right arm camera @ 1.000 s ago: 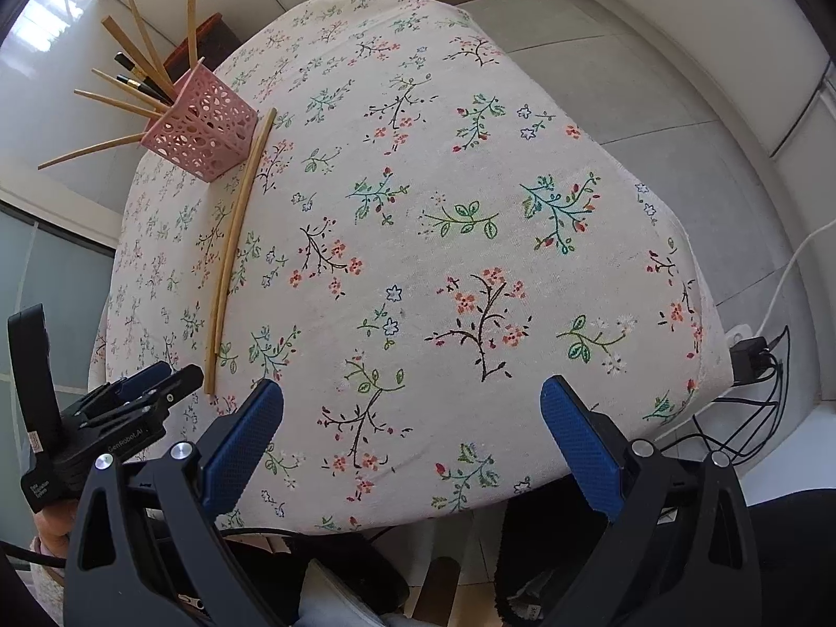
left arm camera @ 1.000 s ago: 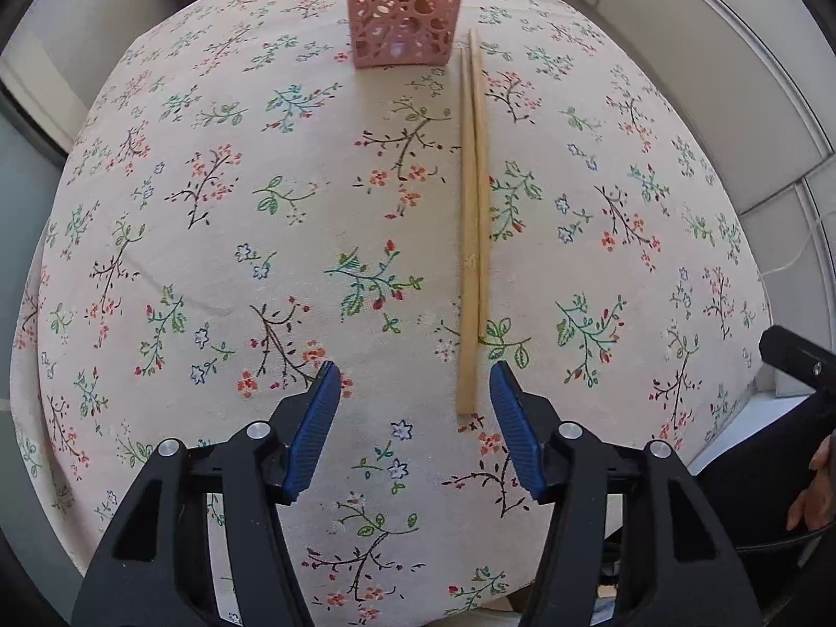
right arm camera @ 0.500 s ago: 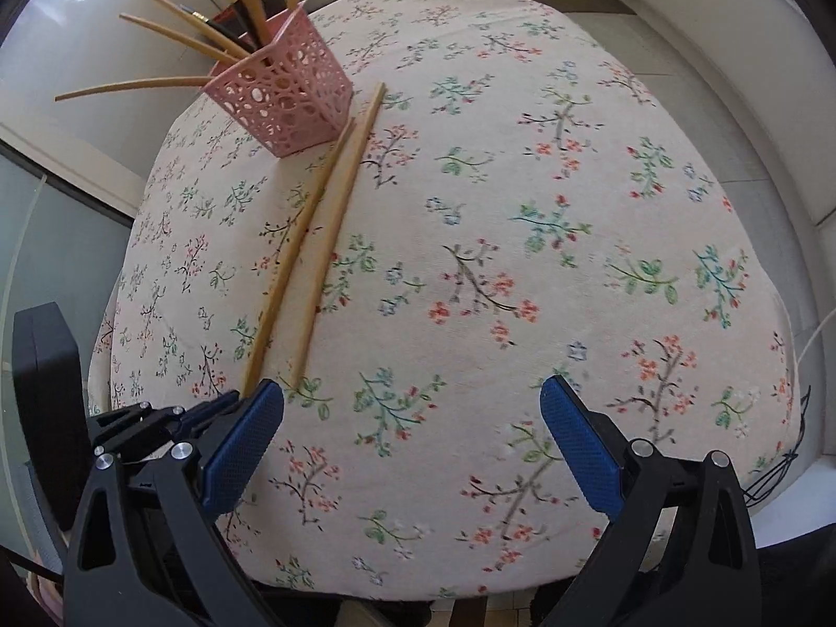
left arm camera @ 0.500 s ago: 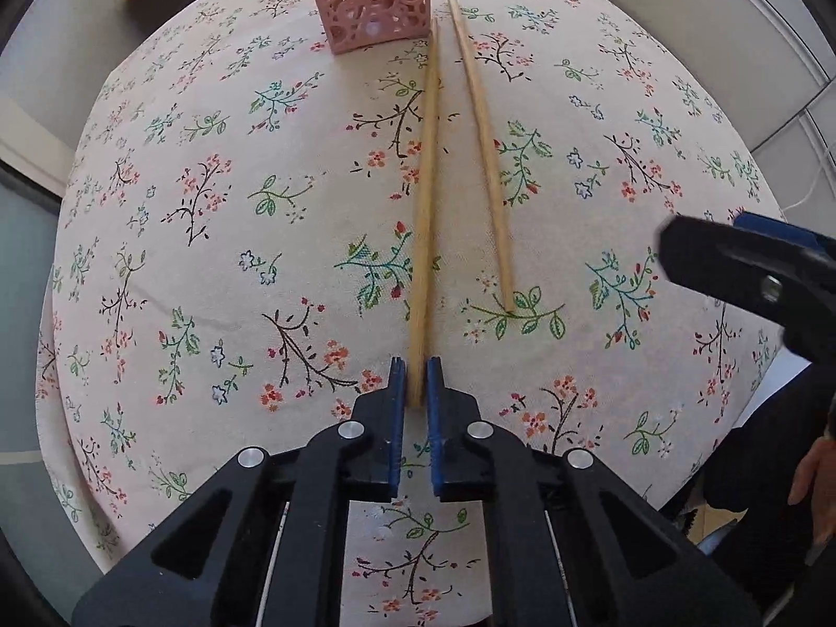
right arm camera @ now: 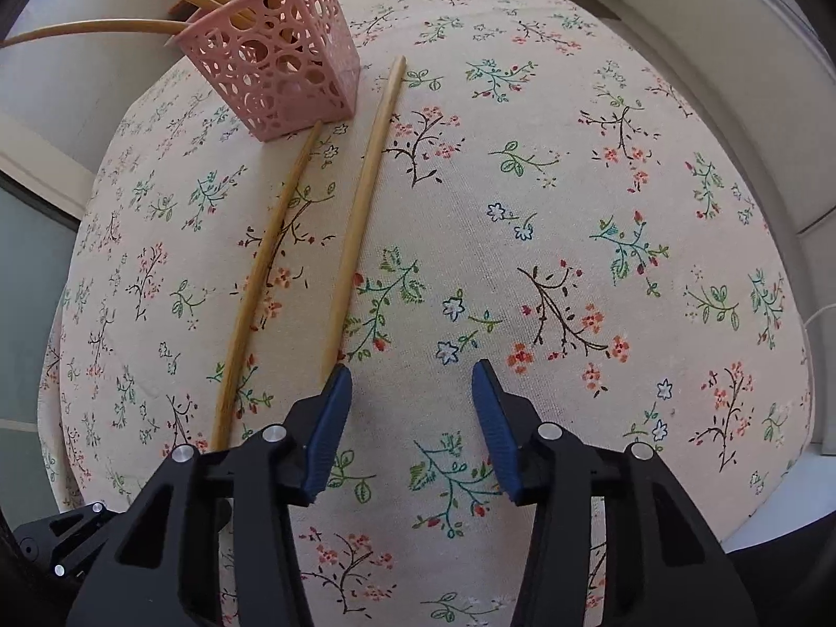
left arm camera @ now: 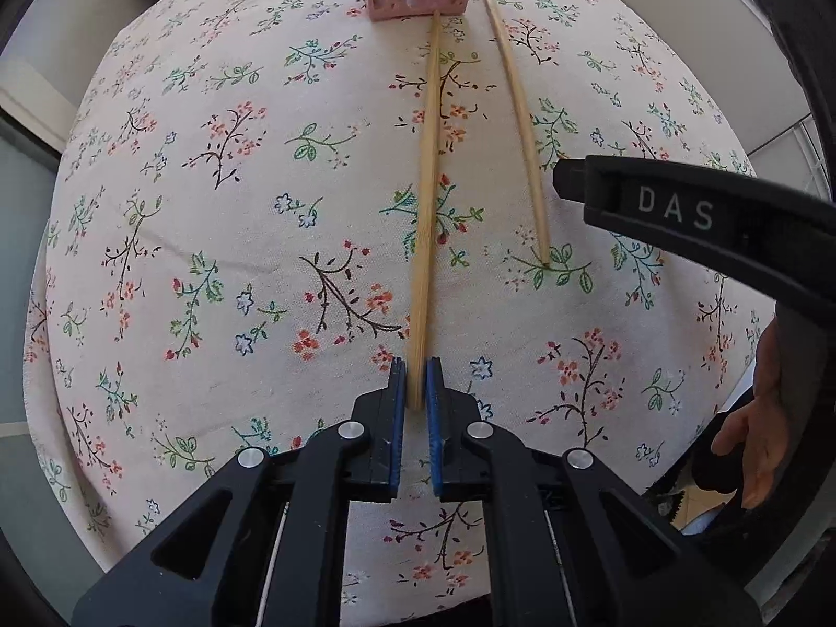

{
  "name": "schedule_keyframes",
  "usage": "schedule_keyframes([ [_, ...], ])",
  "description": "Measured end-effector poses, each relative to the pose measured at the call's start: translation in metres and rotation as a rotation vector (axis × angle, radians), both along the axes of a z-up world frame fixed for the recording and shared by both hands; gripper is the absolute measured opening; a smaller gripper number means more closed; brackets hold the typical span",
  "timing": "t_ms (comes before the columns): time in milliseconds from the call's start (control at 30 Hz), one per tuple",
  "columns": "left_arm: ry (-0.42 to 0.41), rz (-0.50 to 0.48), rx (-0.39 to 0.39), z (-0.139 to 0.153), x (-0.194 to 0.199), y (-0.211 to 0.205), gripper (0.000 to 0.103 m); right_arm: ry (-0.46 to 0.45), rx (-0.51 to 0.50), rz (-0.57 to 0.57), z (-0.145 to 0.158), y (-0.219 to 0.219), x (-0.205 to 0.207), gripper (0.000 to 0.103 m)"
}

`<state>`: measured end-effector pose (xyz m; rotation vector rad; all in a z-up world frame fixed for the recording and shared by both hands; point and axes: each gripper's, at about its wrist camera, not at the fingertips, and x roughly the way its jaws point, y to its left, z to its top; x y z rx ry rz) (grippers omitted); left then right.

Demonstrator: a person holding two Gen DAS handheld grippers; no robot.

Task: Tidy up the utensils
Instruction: 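Grasp a wooden chopstick with the left tool while the right tool grasps the last one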

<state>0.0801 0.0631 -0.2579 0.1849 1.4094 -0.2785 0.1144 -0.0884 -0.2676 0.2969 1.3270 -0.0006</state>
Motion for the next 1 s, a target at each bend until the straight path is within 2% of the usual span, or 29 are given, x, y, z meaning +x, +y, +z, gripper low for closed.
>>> schedule_keyframes([
  [67,-0.007,-0.008,-0.006,0.004,-0.003,-0.001,0.007,0.012,0.051,-0.05,0.0,-0.007,-0.001,0.049],
  [133,-0.015,-0.021,-0.012,0.007,0.004,-0.002,0.007,0.024,0.082,-0.081,0.0,-0.012,-0.003,0.058],
  [233,-0.019,-0.022,-0.013,0.01,-0.001,0.007,0.007,0.013,0.094,-0.075,0.003,-0.01,-0.005,0.062],
  [333,-0.015,-0.016,-0.006,0.006,-0.003,0.005,0.007,0.019,0.058,-0.039,0.0,-0.001,-0.003,0.064],
  [400,-0.011,-0.025,0.01,0.003,-0.004,0.005,0.007,0.01,-0.033,0.013,0.0,0.014,0.0,0.064],
  [467,-0.01,-0.037,0.023,0.002,-0.007,0.002,0.007,-0.009,-0.087,0.039,0.001,0.02,-0.002,0.052],
  [533,-0.01,-0.044,0.023,0.002,-0.008,0.002,0.007,-0.015,-0.121,0.039,0.002,0.013,-0.006,0.021],
  [600,-0.008,-0.048,0.026,0.002,-0.009,0.002,0.007,-0.006,-0.081,0.047,0.001,-0.002,-0.013,0.006],
  [733,-0.02,-0.067,0.031,0.004,-0.013,-0.002,0.007,0.052,-0.036,0.07,-0.001,-0.035,-0.044,0.005],
  [833,-0.066,-0.087,0.027,0.016,-0.026,-0.015,0.006,0.08,-0.002,0.083,0.005,-0.058,-0.07,0.005],
  [900,-0.115,-0.096,0.014,0.029,-0.036,-0.018,0.006,0.062,0.024,0.097,0.02,-0.069,-0.085,0.005],
  [1000,-0.206,-0.096,-0.008,0.053,-0.052,-0.016,0.006,-0.013,0.041,0.127,0.057,-0.078,-0.098,0.005],
])
